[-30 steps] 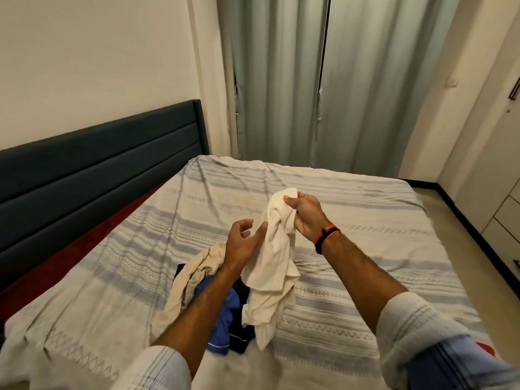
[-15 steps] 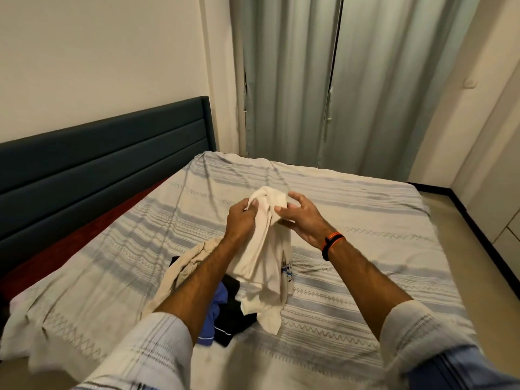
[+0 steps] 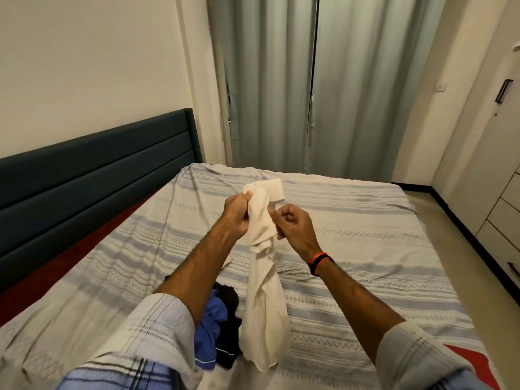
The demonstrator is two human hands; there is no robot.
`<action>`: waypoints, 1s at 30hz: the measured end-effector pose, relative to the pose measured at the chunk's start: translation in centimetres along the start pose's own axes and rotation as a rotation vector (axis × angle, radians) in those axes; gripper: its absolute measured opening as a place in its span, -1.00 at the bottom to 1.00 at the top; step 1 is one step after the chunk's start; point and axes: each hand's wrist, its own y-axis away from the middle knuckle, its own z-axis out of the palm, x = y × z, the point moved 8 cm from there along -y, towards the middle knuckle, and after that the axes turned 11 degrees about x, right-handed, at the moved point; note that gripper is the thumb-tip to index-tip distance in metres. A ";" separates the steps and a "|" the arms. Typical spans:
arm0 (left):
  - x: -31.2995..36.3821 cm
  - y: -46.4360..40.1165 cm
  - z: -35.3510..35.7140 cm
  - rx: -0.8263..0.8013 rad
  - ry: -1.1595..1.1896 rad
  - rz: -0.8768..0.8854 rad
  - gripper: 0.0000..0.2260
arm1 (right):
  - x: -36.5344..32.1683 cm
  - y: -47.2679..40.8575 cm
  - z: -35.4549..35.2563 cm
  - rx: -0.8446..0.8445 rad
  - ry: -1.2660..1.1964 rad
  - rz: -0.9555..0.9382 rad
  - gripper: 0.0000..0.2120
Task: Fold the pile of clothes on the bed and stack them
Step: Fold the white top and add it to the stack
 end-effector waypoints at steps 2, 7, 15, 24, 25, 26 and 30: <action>0.0 -0.1 -0.3 -0.021 0.064 -0.021 -0.74 | -0.3 0.3 1.8 -0.131 -0.032 0.046 -0.39; 0.0 -0.7 -1.0 -0.035 0.090 -0.029 -0.78 | 0.7 0.0 4.1 -0.140 -0.023 0.155 -0.75; -1.6 -0.9 -1.5 -0.399 -0.115 0.136 -0.67 | 1.2 -2.5 3.8 0.011 -0.241 0.332 -0.77; -0.5 -1.4 -3.8 -0.220 -0.303 0.524 -0.54 | 0.6 -3.3 4.2 -0.003 -0.255 0.341 -0.85; -0.3 -1.4 -3.8 -0.204 -0.305 0.542 -0.51 | 0.6 -3.2 4.2 -0.022 -0.245 0.340 -0.82; -0.2 -1.4 -3.8 -0.182 -0.317 0.553 -0.50 | 0.6 -3.1 4.2 -0.045 -0.245 0.345 -0.80; -0.1 -2.0 -4.0 -0.125 -0.374 0.600 -0.66 | 1.1 -2.9 4.8 -0.139 -0.251 0.361 -0.73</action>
